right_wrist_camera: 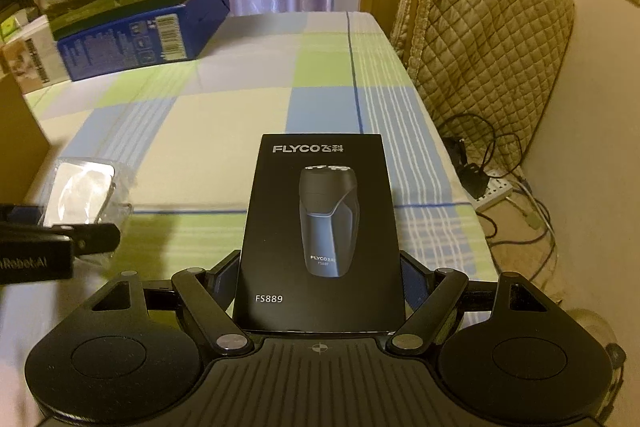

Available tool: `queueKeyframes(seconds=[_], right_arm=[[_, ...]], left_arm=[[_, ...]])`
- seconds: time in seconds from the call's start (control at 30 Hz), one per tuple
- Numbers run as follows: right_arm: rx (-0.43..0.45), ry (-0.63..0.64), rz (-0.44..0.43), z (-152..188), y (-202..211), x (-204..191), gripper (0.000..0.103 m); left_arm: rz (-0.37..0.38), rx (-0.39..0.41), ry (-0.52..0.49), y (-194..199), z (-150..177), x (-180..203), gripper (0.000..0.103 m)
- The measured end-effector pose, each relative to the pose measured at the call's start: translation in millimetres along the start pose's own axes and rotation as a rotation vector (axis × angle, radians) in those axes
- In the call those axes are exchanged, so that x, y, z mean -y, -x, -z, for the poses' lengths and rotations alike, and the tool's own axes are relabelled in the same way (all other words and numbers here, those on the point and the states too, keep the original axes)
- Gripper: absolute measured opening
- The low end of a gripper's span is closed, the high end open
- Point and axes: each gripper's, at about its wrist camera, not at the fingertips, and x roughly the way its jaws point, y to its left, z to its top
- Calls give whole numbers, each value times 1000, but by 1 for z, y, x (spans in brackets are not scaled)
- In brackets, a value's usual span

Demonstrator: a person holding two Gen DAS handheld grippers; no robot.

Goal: Organize objects
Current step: 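Lift the clear tray and black FLYCO box and carry them over the cardboard box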

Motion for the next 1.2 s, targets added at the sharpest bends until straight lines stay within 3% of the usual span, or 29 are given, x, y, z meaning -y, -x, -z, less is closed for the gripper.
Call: queueKeyframes(seconds=[0.33, 0.8, 1.2], right_arm=[[43, -47, -22, 26, 92, -25, 76], [84, -24, -85, 102, 215, -69, 76], [90, 8, -154, 135, 254, -105, 76]], left_arm=[[17, 45, -11, 85, 25, 6, 64], [4, 118, -24, 215, 103, 1, 64], [-48, 139, -7, 276, 153, -31, 64]])
